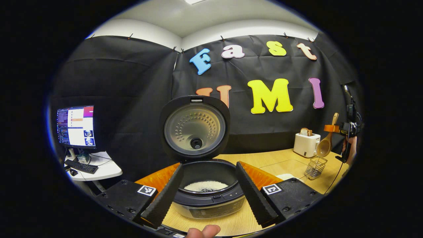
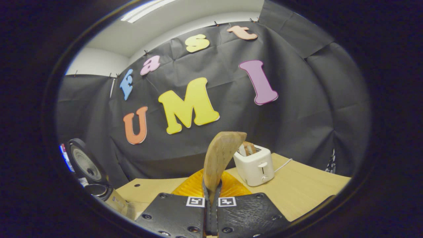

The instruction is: Close the left gripper, press the button to open the rice cooker; take a wooden spoon from the chopstick holder with the right hand, scoop a spoonful of rice and pour it into the rice cooker, then put the wooden spoon back into the chopstick holder.

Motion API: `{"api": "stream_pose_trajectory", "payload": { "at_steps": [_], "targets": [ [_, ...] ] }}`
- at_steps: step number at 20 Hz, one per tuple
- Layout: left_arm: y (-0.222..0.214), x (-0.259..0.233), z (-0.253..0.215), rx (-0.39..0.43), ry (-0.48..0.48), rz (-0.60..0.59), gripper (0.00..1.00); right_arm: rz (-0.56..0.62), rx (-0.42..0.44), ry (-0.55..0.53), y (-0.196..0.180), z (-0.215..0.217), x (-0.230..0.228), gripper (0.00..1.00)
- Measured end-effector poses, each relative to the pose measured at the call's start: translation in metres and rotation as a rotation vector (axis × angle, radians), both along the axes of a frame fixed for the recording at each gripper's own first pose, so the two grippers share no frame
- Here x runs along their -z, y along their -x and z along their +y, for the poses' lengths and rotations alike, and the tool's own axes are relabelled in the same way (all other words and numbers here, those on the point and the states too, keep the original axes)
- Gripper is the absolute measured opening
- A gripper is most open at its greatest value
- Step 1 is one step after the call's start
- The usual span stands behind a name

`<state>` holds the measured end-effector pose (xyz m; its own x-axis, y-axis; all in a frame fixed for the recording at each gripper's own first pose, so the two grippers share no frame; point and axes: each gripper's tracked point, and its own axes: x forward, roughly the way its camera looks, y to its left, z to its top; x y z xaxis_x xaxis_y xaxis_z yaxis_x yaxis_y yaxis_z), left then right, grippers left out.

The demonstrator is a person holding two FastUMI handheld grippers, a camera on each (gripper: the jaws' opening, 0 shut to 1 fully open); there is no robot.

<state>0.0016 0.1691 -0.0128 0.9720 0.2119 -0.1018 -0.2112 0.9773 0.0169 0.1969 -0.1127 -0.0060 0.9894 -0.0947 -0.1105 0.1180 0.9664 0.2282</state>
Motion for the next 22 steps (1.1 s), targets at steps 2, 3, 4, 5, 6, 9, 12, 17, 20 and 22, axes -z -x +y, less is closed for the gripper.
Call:
{"api": "stream_pose_trajectory", "payload": {
  "at_steps": [2, 3, 4, 5, 6, 9, 12, 17, 20, 22],
  "targets": [
    [0.001, 0.0, 0.002, -0.004, 0.004, 0.0, 1.0, 0.031, 0.005, -0.008, -0.005, -0.003, 0.017, 0.0],
    [0.0, 0.0, 0.004, -0.008, 0.007, 0.0, 1.0, 0.042, 0.01, -0.016, -0.008, -0.005, 0.025, 0.0],
    [0.0, 0.001, 0.005, -0.01, 0.011, 0.001, 1.0, 0.05, 0.012, -0.019, -0.009, -0.006, 0.032, 0.0],
    [0.0, 0.002, 0.004, -0.008, 0.013, 0.002, 1.0, 0.059, 0.017, -0.02, -0.011, -0.007, 0.04, 0.0],
    [0.0, 0.003, 0.005, -0.008, 0.012, 0.004, 1.0, 0.069, 0.023, -0.021, -0.014, -0.008, 0.049, 0.0],
    [-0.001, 0.003, 0.003, 0.0, 0.007, 0.008, 1.0, 0.091, 0.025, -0.034, -0.016, -0.009, 0.067, 0.0],
    [-0.001, 0.003, 0.002, 0.003, 0.007, 0.007, 1.0, 0.103, 0.03, -0.056, -0.017, -0.011, 0.08, 0.0],
    [-0.001, 0.003, 0.002, 0.002, 0.01, 0.007, 1.0, 0.11, 0.06, -0.106, -0.015, -0.02, 0.095, 0.01],
    [-0.001, 0.003, 0.001, 0.005, 0.01, 0.006, 1.0, 0.142, 0.071, -0.155, -0.014, -0.023, 0.111, 0.02],
    [-0.003, 0.002, -0.003, 0.01, 0.009, 0.005, 1.0, 0.134, 0.076, -0.175, -0.012, -0.026, 0.111, 0.05]
  ]
}}
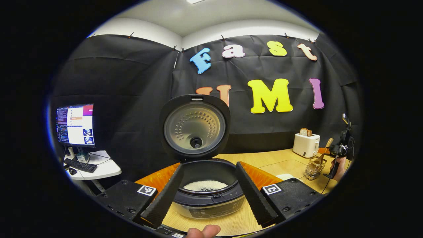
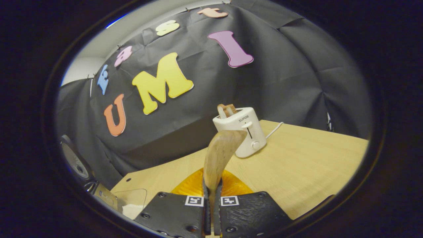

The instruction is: Close the left gripper, press the button to open the rice cooker; take a wooden spoon from the chopstick holder with the right hand, scoop a spoonful of rice and pour it into the rice cooker, then put the wooden spoon back into the chopstick holder.

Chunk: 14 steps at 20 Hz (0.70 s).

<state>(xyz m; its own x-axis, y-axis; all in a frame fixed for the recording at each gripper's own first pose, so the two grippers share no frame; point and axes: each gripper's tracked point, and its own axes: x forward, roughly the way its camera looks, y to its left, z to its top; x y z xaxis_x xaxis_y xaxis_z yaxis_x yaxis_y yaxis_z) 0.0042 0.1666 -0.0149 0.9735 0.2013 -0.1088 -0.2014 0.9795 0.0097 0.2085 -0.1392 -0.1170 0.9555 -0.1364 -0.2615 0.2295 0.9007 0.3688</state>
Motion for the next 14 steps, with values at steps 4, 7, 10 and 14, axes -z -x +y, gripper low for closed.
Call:
{"api": "stream_pose_trajectory", "payload": {
  "at_steps": [4, 7, 10, 14],
  "targets": [
    [-0.001, 0.002, -0.007, 0.01, 0.009, 0.004, 1.0, -0.011, 0.01, -0.006, 0.005, -0.006, -0.001, 0.08],
    [-0.001, -0.003, -0.022, 0.028, 0.034, -0.002, 1.0, -0.054, -0.002, -0.025, 0.01, -0.006, -0.015, 0.2],
    [0.002, -0.015, -0.034, 0.039, 0.019, -0.034, 1.0, -0.051, -0.004, 0.008, 0.016, -0.009, -0.019, 0.47],
    [0.004, -0.03, -0.043, 0.029, 0.022, -0.069, 1.0, -0.1, 0.036, 0.085, 0.04, -0.019, -0.037, 0.87]
  ]
}}
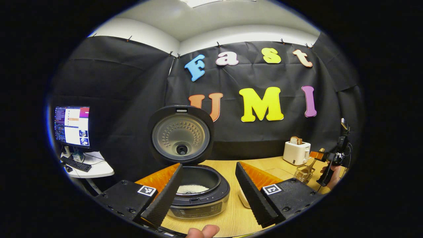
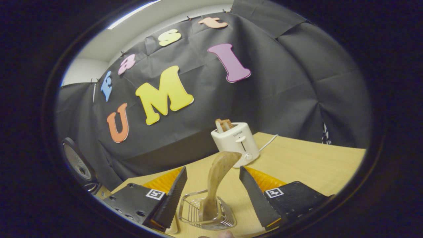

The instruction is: Close the left gripper, press the button to open the rice cooker; take a wooden spoon from the chopstick holder with the right hand, scoop a spoonful of rice and pour it into the rice cooker, then put the wooden spoon back into the chopstick holder.

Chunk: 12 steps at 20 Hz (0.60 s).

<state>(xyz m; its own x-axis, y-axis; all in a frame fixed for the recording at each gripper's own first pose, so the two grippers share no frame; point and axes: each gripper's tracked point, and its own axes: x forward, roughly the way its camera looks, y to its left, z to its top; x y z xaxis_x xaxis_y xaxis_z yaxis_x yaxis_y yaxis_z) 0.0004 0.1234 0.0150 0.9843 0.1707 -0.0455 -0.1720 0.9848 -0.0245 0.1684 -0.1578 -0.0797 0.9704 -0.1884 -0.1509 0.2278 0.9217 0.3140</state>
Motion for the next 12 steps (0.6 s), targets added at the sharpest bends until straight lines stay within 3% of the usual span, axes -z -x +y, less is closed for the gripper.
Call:
{"api": "stream_pose_trajectory", "payload": {
  "at_steps": [3, 4, 5, 6, 12],
  "targets": [
    [0.003, -0.013, 0.0, -0.017, 0.011, -0.027, 1.0, -0.036, 0.023, 0.08, 0.025, -0.007, -0.016, 0.89],
    [0.003, -0.017, 0.0, -0.023, 0.015, -0.035, 1.0, -0.043, 0.036, 0.105, 0.033, -0.01, -0.018, 0.95],
    [0.004, -0.021, 0.002, -0.033, 0.014, -0.036, 1.0, -0.054, 0.042, 0.131, 0.041, -0.012, -0.024, 0.91],
    [0.005, -0.026, 0.004, -0.044, 0.008, -0.043, 1.0, -0.06, 0.05, 0.156, 0.05, -0.014, -0.029, 0.96],
    [-0.005, -0.067, 0.008, -0.098, -0.049, -0.031, 1.0, -0.111, 0.055, 0.255, 0.087, -0.016, -0.057, 0.95]
  ]
}}
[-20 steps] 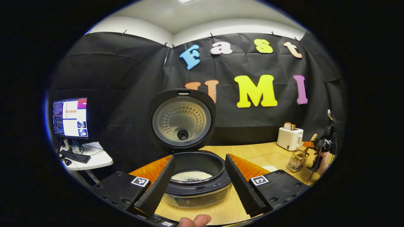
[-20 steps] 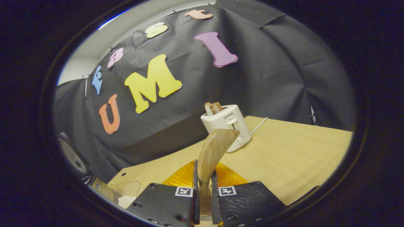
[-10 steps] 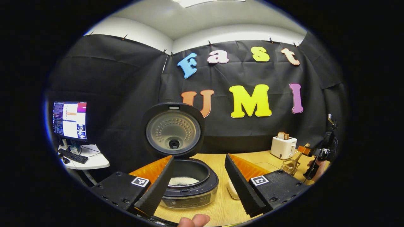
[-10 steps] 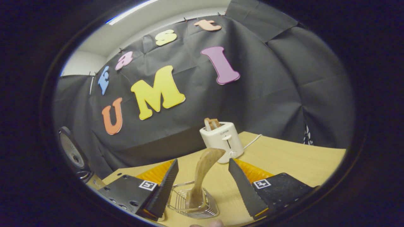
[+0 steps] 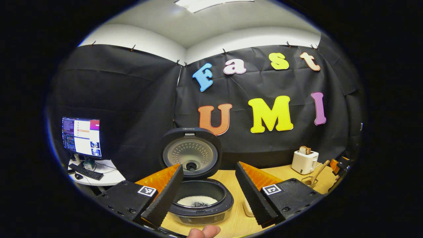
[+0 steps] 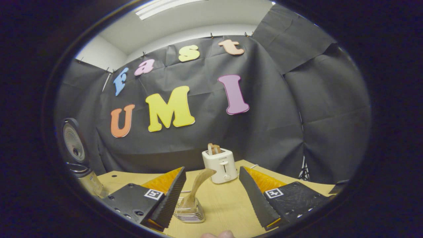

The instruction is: Close the left gripper, press the button to open the rice cooker; take a wooden spoon from the chopstick holder with the right hand, scoop a spoonful of rice and pour it into the rice cooker, then put the wooden spoon back into the chopstick holder.

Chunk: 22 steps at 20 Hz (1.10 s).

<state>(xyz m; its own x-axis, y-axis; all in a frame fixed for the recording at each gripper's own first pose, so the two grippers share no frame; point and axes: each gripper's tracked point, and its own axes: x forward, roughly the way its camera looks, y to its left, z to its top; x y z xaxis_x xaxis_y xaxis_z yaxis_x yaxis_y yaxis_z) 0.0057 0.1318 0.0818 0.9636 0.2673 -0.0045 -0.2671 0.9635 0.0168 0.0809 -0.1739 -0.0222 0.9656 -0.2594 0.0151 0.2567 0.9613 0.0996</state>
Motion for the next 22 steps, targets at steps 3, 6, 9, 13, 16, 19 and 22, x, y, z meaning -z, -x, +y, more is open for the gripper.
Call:
{"api": "stream_pose_trajectory", "payload": {
  "at_steps": [3, 6, 9, 13, 16, 19, 22],
  "targets": [
    [-0.012, -0.03, -0.003, -0.003, -0.033, -0.003, 1.0, -0.026, -0.018, 0.052, 0.011, 0.006, -0.015, 0.95],
    [-0.035, -0.064, -0.001, -0.003, -0.062, -0.015, 0.99, -0.058, -0.074, 0.017, 0.02, 0.017, -0.023, 0.91],
    [-0.062, -0.086, 0.006, 0.0, -0.038, 0.006, 1.0, -0.067, -0.08, 0.007, 0.014, 0.013, -0.02, 0.95],
    [-0.098, -0.108, 0.032, -0.05, -0.032, 0.044, 1.0, -0.02, -0.081, 0.019, 0.017, 0.006, 0.003, 0.95],
    [-0.125, -0.119, 0.057, -0.091, -0.058, 0.074, 1.0, 0.002, -0.086, 0.017, 0.018, 0.001, 0.013, 0.91],
    [-0.153, -0.111, 0.072, -0.109, -0.04, 0.12, 0.99, 0.011, -0.093, -0.024, 0.017, -0.004, 0.018, 0.95],
    [-0.173, -0.091, 0.093, -0.138, -0.036, 0.195, 0.99, -0.001, -0.08, -0.032, 0.017, -0.011, 0.017, 0.91]
  ]
}}
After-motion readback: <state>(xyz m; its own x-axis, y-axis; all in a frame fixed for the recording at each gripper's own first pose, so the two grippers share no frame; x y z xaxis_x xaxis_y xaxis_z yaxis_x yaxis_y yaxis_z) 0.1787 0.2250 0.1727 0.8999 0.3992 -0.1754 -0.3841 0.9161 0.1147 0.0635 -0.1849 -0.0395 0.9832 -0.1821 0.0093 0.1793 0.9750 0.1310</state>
